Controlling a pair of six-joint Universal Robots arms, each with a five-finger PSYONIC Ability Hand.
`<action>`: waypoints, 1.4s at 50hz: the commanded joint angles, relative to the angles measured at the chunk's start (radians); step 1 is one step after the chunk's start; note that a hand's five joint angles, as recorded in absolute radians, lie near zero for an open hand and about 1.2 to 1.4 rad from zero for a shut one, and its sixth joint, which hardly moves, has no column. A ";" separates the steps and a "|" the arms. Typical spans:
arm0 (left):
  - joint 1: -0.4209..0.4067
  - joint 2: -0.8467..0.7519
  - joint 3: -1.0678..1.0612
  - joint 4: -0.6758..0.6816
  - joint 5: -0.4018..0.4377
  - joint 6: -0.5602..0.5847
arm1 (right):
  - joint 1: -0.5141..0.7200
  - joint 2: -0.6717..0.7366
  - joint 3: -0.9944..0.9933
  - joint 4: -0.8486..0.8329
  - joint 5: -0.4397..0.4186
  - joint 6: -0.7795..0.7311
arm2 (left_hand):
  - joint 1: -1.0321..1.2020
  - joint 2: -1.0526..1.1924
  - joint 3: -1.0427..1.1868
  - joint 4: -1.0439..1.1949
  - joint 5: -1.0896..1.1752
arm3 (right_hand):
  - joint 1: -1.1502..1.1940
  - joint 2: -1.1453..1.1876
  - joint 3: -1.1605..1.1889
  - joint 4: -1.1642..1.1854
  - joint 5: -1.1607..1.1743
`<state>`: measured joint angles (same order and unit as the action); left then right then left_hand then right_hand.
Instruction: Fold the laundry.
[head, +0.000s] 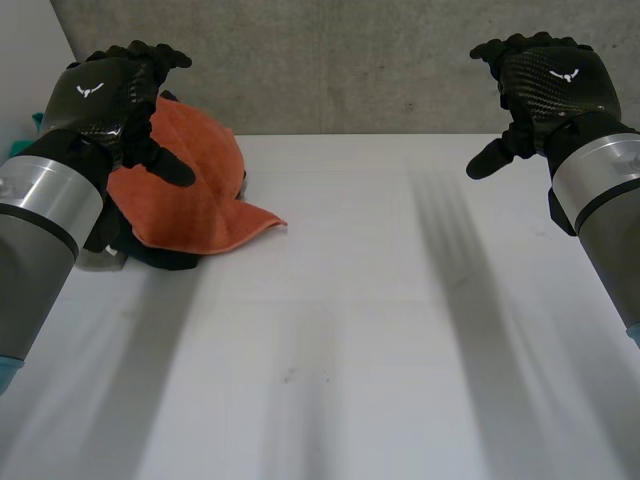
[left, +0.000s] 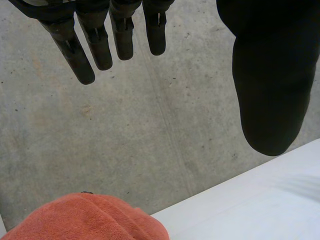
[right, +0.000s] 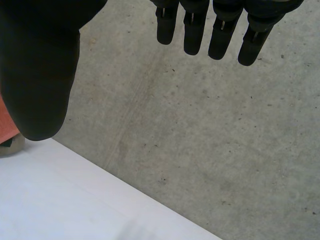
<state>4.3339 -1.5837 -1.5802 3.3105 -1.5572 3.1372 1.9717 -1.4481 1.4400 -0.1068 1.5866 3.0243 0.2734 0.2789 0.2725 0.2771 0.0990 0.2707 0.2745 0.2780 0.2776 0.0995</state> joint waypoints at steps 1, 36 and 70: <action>0.004 0.001 0.002 0.001 0.003 0.001 | 0.003 0.000 0.002 0.001 -0.004 -0.004 | -0.099 -0.104 -0.098 -0.103 -0.099 | -0.096 -0.100 -0.103 -0.103 -0.099; 0.323 -0.801 0.627 0.173 0.005 0.449 | 0.006 0.011 0.019 0.007 -0.010 -0.008 | 0.013 0.007 0.014 0.009 0.013 | -0.096 -0.100 -0.103 -0.103 -0.099; -0.128 -0.312 0.566 0.273 0.052 -0.152 | -0.027 0.005 0.011 -0.001 -0.010 -0.051 | 1.123 1.117 1.124 1.119 1.123 | -0.096 -0.100 -0.103 -0.103 -0.099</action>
<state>4.3184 -1.8941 -1.0047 3.5915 -1.5263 3.0840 1.9669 -1.4285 1.4530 -0.1049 1.5757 2.9711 1.1009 1.1903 1.1885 1.1971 0.9623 0.2267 0.2100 0.2108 0.2106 0.0479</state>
